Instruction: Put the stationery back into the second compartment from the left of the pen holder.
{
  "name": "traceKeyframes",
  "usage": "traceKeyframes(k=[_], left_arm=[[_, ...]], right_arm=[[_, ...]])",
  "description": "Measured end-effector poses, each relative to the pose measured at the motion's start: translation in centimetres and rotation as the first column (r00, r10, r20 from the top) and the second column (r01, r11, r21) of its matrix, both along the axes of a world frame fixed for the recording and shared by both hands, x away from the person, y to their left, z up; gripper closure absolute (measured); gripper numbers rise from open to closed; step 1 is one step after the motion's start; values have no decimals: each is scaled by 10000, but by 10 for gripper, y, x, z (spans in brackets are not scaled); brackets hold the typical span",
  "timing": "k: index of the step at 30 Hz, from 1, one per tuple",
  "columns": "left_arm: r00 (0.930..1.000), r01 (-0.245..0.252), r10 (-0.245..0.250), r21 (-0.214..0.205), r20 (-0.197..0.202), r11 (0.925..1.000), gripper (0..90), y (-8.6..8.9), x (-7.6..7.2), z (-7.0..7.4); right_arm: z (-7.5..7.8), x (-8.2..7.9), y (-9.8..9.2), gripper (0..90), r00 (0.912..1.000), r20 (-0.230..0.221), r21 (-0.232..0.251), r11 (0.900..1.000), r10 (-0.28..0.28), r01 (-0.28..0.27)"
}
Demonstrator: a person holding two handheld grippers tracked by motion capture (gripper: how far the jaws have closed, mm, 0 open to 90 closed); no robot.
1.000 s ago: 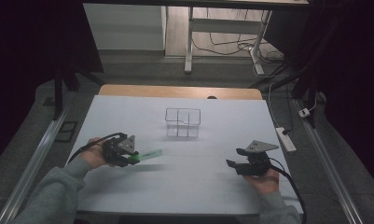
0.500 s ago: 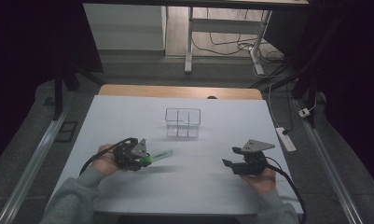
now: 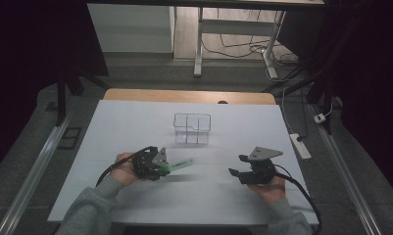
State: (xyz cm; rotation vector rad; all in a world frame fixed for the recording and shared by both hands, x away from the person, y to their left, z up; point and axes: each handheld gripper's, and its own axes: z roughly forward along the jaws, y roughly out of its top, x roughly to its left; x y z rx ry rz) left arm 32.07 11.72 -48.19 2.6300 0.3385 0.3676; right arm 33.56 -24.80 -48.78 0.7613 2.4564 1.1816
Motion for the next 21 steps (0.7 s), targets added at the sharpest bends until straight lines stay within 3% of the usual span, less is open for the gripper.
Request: traceKeyframes(k=[16,21], left_arm=[[9993,312,-319,388,181,9988,665,-27,3,-5],[9994,281,-285,225,211,9994,666,-33,2,-6]], right_arm=[[-1,-2,23,322,9981,-123,-264,9978,597,-600],[-1,-3,28,318,9972,-78,-369,9965,741,-744]])
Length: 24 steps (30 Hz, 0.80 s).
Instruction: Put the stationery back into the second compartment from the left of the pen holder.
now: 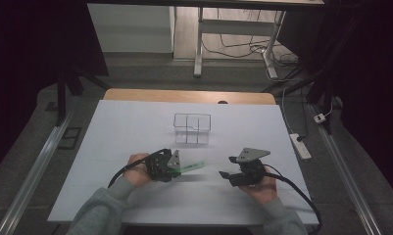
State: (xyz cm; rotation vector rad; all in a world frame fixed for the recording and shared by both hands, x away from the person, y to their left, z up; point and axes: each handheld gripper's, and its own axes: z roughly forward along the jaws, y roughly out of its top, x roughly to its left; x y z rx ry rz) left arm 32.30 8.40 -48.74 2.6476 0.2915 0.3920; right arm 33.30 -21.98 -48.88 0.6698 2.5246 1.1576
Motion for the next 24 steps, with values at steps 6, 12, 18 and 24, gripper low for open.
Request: traceKeyframes(k=[6,12,18,24], left_arm=[[10000,-84,83,-49,-18,10000,666,-2,1,1],[10000,-10,9,138,95,9999,665,-10,0,0],[9994,305,-313,501,149,9983,666,-18,1,1],[9992,358,-369,633,151,9973,666,-22,2,-1]], right_arm=[[1,0,3,314,10000,-50,17,10000,66,-66],[3,0,9,308,9998,-49,-58,9998,191,-191],[5,2,18,299,9993,-50,-202,9991,377,-378],[6,4,30,294,9978,-139,-367,9972,641,-646]])
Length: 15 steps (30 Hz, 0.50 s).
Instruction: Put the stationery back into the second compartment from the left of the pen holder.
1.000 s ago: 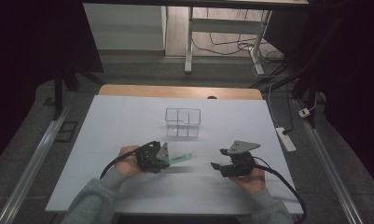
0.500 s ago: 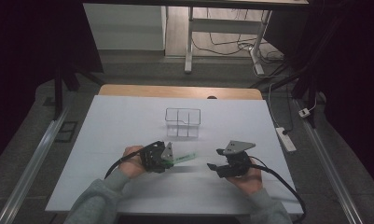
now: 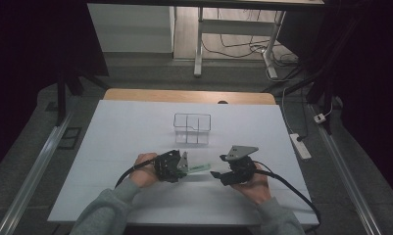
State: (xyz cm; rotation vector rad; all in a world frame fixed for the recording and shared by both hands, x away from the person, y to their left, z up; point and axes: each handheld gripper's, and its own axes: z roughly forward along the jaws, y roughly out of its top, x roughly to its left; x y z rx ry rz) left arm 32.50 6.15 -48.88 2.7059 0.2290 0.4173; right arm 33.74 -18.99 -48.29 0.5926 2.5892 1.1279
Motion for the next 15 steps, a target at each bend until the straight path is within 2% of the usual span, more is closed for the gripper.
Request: traceKeyframes(k=[5,7,9,15], left_arm=[[10000,30,-29,253,-25,9997,665,-5,2,-1],[10000,78,-77,315,-53,9995,665,-8,3,-1],[9999,137,-136,359,-43,9993,665,-10,3,-2],[9996,250,-243,403,-162,9989,665,-17,5,-1]], right_arm=[[1,2,12,297,9995,-100,-134,9994,314,-316],[3,3,18,303,9990,-127,-416,9982,419,-424],[2,4,23,312,9979,-203,-421,9971,620,-628],[0,7,37,368,9939,-262,-1013,9888,1075,-1097]])
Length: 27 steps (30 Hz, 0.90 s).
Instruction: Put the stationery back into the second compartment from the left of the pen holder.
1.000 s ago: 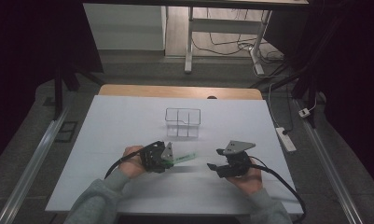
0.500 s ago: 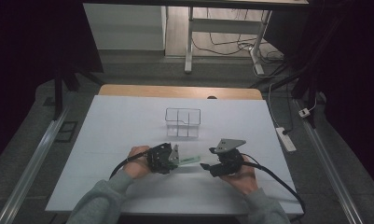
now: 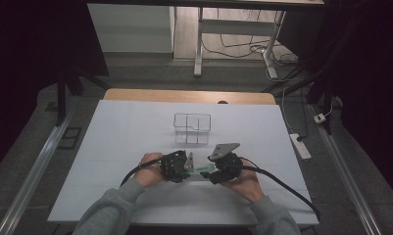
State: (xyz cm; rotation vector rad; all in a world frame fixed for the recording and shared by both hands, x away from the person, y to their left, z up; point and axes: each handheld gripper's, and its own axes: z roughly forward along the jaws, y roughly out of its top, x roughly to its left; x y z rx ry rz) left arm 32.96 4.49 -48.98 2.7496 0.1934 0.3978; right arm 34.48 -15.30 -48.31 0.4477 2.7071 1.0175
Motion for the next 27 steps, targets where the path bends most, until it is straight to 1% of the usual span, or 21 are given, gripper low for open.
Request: traceKeyframes(k=[2,3,5,7,9,10,12,13,14,16,17,18,19,20,21,22,23,27], left_arm=[[10000,-1,1,-70,-29,10000,665,-1,0,0],[10000,45,-45,-11,-40,10000,665,-1,0,0],[10000,48,-49,-121,-82,9999,665,-2,0,-1],[9998,141,-143,-104,-129,9998,665,-2,-1,-1],[9993,290,-292,-114,-223,9995,665,-3,-2,-1],[9989,398,-400,-79,-253,9992,665,-2,-2,0],[9984,461,-466,-170,-310,9988,665,-2,-3,0],[9974,623,-624,-42,-349,9981,664,-2,-3,1],[9969,656,-659,-84,-423,9978,664,-1,-3,1],[9956,772,-782,-213,-522,9968,665,1,-3,3],[9950,801,-816,-284,-569,9964,665,1,-3,3],[9944,818,-843,-398,-643,9959,665,2,-3,4],[9940,861,-887,-408,-646,9954,665,2,-3,4],[9938,866,-892,-414,-664,9954,665,2,-3,4],[9934,898,-924,-417,-672,9951,665,3,-3,4],[9930,936,-963,-421,-682,9947,665,3,-3,4],[9928,963,-989,-408,-675,9945,665,3,-3,4],[9920,1069,-1098,-486,-621,9931,662,5,-4,5]], right_arm=[[0,1,3,396,9999,-84,-295,9995,146,-149],[-1,1,4,408,9997,-114,-408,9990,200,-205],[-2,1,6,429,9993,-170,-632,9974,327,-338],[-4,0,9,458,9989,-57,-1016,9937,463,-467],[-6,0,10,498,9976,-10,-1271,9895,696,-692],[-6,-1,11,510,9969,12,-1458,9863,783,-773],[-8,-2,13,531,9946,57,-1806,9783,1040,-1013],[-9,-3,13,537,9929,42,-1879,9753,1192,-1163],[-10,-4,14,541,9910,13,-1997,9711,1335,-1306],[-11,-6,15,552,9875,132,-2311,9614,1568,-1495],[-12,-7,16,555,9854,260,-2446,9569,1681,-1567],[-14,-8,17,557,9834,284,-2540,9528,1790,-1661],[-16,-9,18,565,9832,321,-2544,9528,1794,-1656],[-16,-9,18,571,9811,406,-2688,9478,1890,-1714],[-18,-10,19,577,9798,457,-2633,9485,1946,-1761],[-18,-10,19,585,9785,468,-2769,9438,2009,-1805],[-20,-11,20,593,9762,523,-2724,9435,2103,-1886],[-18,-15,20,617,9633,889,-2980,9296,2532,-2169]])
